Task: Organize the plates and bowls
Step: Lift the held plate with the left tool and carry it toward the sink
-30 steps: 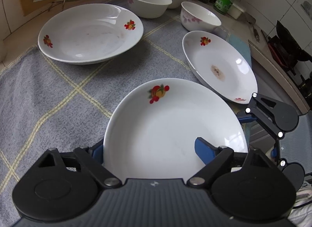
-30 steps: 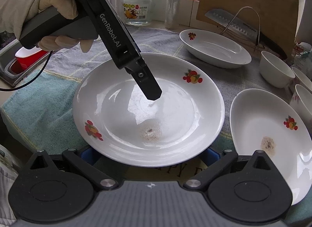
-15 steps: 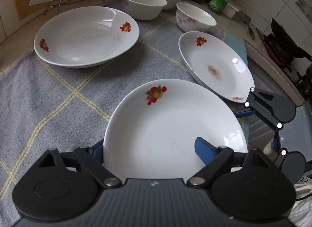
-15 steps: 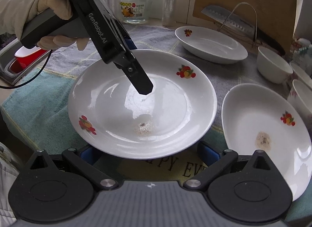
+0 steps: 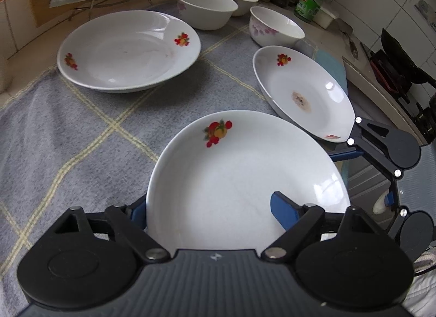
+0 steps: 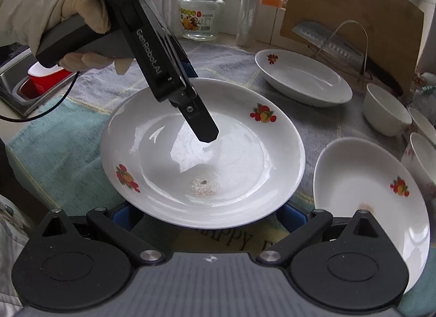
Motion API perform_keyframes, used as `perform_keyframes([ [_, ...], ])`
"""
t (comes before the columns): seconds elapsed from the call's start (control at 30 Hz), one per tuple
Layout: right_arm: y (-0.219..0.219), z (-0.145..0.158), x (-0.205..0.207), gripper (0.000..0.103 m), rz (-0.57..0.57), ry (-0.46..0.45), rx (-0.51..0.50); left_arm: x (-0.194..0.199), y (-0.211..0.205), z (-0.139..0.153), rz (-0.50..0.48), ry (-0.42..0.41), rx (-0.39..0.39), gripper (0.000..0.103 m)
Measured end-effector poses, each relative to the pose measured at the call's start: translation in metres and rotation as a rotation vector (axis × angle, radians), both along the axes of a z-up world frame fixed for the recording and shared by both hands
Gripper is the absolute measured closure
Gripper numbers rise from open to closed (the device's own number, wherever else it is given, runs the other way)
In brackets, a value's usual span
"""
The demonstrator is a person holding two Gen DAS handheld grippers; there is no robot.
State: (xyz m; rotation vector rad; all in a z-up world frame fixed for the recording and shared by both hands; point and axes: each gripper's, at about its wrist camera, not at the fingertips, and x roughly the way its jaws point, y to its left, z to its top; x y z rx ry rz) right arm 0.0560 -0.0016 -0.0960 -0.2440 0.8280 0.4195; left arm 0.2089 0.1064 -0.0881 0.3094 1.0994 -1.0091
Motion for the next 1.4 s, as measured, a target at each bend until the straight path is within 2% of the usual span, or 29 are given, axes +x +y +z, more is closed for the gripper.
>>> perform_keyframes([
  [0.33,0.02,0.011,0.022,0.0,0.099,-0.035,-0.016,0.004,0.039,0.015,0.105,-0.036,-0.019,0.015],
  [0.83,0.081,0.012,0.076,0.0,0.277,-0.051,0.006,0.019,0.121,0.025,0.296,-0.079,-0.01,0.015],
  [1.13,0.107,0.003,0.104,0.0,0.306,-0.036,0.008,0.034,0.145,0.019,0.327,-0.094,0.003,0.015],
  [1.4,0.119,-0.005,0.112,0.0,0.295,-0.017,0.006,0.048,0.155,0.011,0.33,-0.086,0.003,0.015],
])
